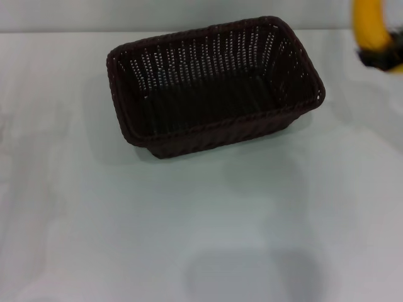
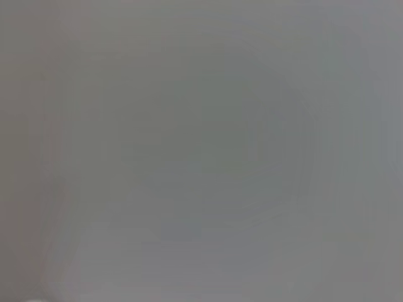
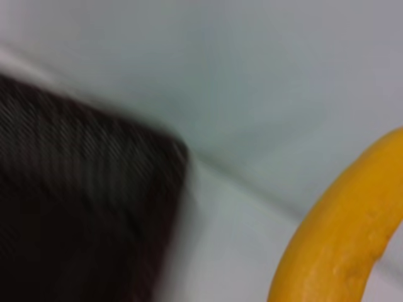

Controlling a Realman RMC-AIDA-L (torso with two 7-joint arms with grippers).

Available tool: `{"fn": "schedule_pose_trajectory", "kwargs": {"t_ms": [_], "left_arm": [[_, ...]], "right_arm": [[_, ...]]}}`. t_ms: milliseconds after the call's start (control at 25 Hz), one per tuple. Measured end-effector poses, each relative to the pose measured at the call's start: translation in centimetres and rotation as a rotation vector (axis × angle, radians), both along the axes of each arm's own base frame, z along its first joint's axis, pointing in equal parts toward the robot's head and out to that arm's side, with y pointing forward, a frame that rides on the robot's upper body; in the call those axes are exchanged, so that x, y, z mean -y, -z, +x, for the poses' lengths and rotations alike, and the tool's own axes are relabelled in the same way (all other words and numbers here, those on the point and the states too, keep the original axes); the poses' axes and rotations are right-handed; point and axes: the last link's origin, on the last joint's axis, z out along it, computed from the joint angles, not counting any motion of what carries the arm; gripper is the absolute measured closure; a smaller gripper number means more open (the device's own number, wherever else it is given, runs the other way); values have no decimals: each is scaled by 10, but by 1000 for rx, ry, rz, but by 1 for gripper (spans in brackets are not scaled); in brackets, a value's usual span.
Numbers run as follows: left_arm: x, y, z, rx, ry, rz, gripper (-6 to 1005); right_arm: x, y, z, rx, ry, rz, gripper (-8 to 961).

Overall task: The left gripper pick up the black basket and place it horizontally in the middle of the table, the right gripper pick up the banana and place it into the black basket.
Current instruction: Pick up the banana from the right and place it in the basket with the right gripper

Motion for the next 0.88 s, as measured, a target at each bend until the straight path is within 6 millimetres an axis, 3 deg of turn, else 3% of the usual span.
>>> {"fn": "schedule_pose_trajectory", "kwargs": {"t_ms": [200, 400, 600, 880], "left_arm": [[-1, 7, 3, 25, 1, -13, 182], [-2, 10, 1, 30, -19, -31, 182], [-4, 11, 0, 32, -27, -37, 182], [-8, 12, 4, 27, -13, -44, 182]], "right_arm": [[-15, 31, -38, -156, -275, -102, 392], [-26, 69, -40, -263, -363, -253, 371], [-37, 98, -39, -228, -417, -365, 350], [-37, 111, -34, -168, -463, -388, 321]]}}
